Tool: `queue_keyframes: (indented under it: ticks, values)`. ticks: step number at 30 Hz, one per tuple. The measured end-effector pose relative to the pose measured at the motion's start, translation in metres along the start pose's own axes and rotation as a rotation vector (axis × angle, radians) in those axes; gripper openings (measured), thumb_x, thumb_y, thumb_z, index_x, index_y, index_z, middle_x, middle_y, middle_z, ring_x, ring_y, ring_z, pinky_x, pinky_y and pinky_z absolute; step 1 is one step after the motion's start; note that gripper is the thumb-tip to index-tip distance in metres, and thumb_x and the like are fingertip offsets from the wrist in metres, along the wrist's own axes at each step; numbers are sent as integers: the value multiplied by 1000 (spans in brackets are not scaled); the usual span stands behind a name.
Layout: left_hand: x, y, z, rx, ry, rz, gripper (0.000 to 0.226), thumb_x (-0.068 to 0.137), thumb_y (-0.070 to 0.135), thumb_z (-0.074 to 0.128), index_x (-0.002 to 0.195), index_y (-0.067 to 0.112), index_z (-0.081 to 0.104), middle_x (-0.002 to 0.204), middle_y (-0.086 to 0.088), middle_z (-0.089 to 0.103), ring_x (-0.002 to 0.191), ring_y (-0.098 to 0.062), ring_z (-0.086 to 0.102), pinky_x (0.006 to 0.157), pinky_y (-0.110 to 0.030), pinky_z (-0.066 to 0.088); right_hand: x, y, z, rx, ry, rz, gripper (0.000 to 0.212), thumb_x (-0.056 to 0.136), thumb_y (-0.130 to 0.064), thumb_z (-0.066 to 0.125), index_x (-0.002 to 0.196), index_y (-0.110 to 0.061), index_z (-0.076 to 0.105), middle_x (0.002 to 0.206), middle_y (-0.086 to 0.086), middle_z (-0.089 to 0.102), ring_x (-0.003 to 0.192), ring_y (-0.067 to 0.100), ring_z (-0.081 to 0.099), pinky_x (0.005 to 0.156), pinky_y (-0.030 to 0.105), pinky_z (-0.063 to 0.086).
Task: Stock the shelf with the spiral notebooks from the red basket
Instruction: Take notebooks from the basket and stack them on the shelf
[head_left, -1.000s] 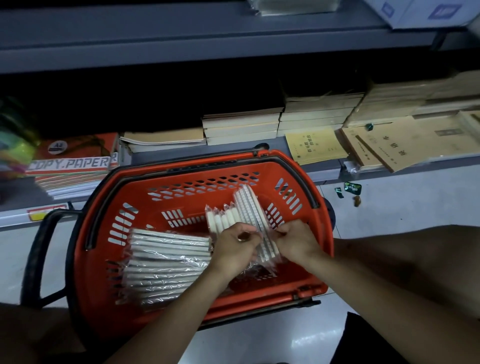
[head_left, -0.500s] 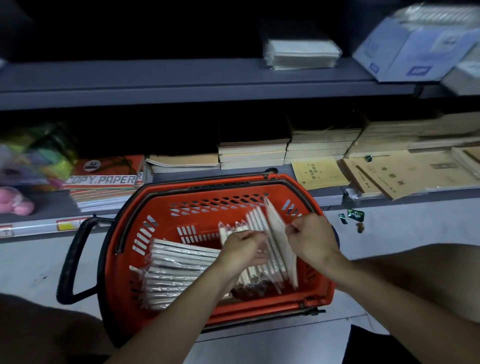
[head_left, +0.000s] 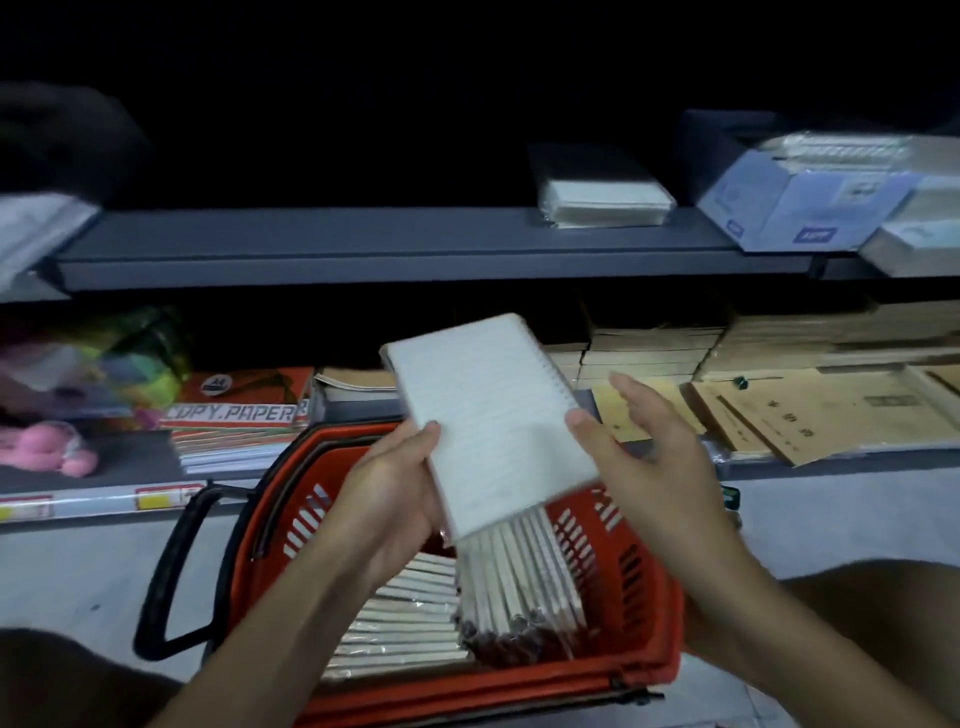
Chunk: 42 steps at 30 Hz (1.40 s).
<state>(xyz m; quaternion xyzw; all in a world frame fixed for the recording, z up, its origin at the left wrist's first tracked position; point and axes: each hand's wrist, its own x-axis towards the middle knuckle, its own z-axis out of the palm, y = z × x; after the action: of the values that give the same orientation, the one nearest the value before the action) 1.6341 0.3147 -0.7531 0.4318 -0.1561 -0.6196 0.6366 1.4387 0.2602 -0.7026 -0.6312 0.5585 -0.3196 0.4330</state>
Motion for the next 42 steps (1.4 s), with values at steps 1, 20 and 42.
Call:
queue_keyframes:
  ticks: [1,20,42]
  values:
    - [-1,9,0,-18,-7,11,33,105,15,39,131,6,58,122,-15,72,106,-29,73,77,-48,61,7,-3,-4,181,-118,160,50,94,-33,68,141,-23,54,120,-12,65,110,11,65,91,32,54]
    - [26,26,42,228,-222,286,62,88,1,57,146,20,46,131,-1,69,110,-28,71,67,-35,64,48,2,-50,520,-17,18,19,91,-14,68,105,-21,79,103,17,75,80,37,71,60,38,63]
    - [197,90,166,398,142,417,28,101,1,53,127,11,57,114,1,67,64,-9,75,78,-29,62,261,-33,-80,698,88,100,27,91,-16,73,112,-1,66,115,22,68,73,18,78,79,32,62]
